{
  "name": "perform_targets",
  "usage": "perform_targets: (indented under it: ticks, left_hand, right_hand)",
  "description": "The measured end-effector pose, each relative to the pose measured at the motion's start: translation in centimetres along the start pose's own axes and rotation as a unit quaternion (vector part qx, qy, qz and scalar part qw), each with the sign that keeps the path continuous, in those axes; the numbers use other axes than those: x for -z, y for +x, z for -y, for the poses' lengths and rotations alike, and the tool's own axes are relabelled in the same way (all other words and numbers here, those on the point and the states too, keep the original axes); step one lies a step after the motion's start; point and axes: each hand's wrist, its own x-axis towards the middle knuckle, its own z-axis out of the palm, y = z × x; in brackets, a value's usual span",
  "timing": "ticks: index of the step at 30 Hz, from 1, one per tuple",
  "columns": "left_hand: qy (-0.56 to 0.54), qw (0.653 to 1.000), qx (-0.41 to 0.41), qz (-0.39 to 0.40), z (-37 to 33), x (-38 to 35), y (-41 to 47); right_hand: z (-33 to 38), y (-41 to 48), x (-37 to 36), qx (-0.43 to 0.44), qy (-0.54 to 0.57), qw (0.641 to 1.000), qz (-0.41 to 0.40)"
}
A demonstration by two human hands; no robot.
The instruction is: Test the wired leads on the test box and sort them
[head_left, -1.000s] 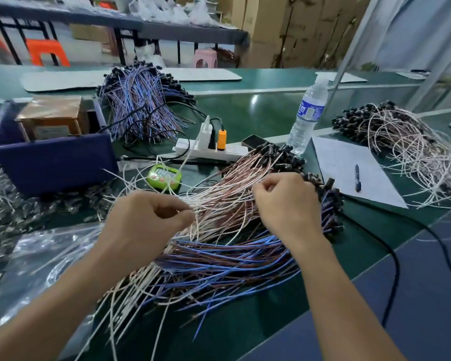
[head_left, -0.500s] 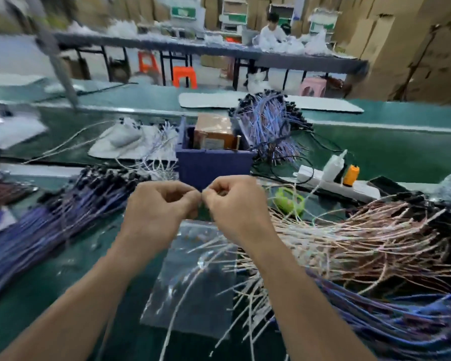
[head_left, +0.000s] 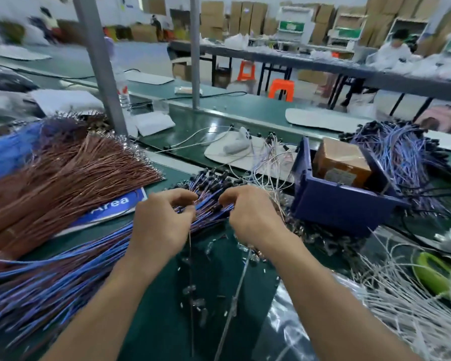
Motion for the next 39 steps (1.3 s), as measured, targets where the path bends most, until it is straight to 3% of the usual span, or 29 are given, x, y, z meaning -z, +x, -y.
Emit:
perform_targets:
  ticks: [4, 8, 13, 16, 19, 23, 31, 34, 39]
  left_hand:
    - [0.031, 0.998, -0.041, -0.046, 0.8, -1.3, -0.3]
    - [0.069, 0.995, -0.059, -0.048, 1.6, -2.0, -0.4]
    - [0.073, 0.993, -0.070, -0.069, 1.9, -2.1, -0.3]
    - [0.091, 0.989, -0.047, -0.109, 1.4, -1.7, -0.4]
    - [0.100, 0.991, -0.051, -0.073, 1.1, -1.6, -0.5]
    - [0.042, 0.995, -0.006, -0.092, 1.3, -1.4, -0.4]
    - [0.027, 0.992, 0.023, -0.122, 1.3, -1.1, -0.1]
    - [0.037, 0.989, 0.012, -0.146, 1.7, -0.5, 0.2]
    - [0.041, 0.991, -0.003, -0.125, 1.5, -0.2, 0.3]
  right_hand:
    - [0.1, 1.5, -0.8, -0.007, -0.042, 0.999, 0.004]
    - [-0.3, 1.5, -1.2, -0.009, -0.075, 0.996, -0.053]
    - [-0.6, 0.9, -1.5, -0.006, -0.122, 0.992, -0.021]
    - [-0.1, 0.9, -1.4, 0.000, -0.064, 0.996, -0.069]
    - [1.4, 1.6, -1.8, 0.009, 0.003, 0.997, -0.082]
    - [2.7, 3.5, -1.8, 0.024, -0.016, 0.995, -0.095]
    - [4.8, 7.7, -0.6, 0.078, -0.210, 0.975, 0.000]
    - [6.0, 9.0, -1.3, 0.104, -0.176, 0.979, 0.005]
    - [6.3, 10.8, -3.8, 0.125, -0.165, 0.972, 0.113]
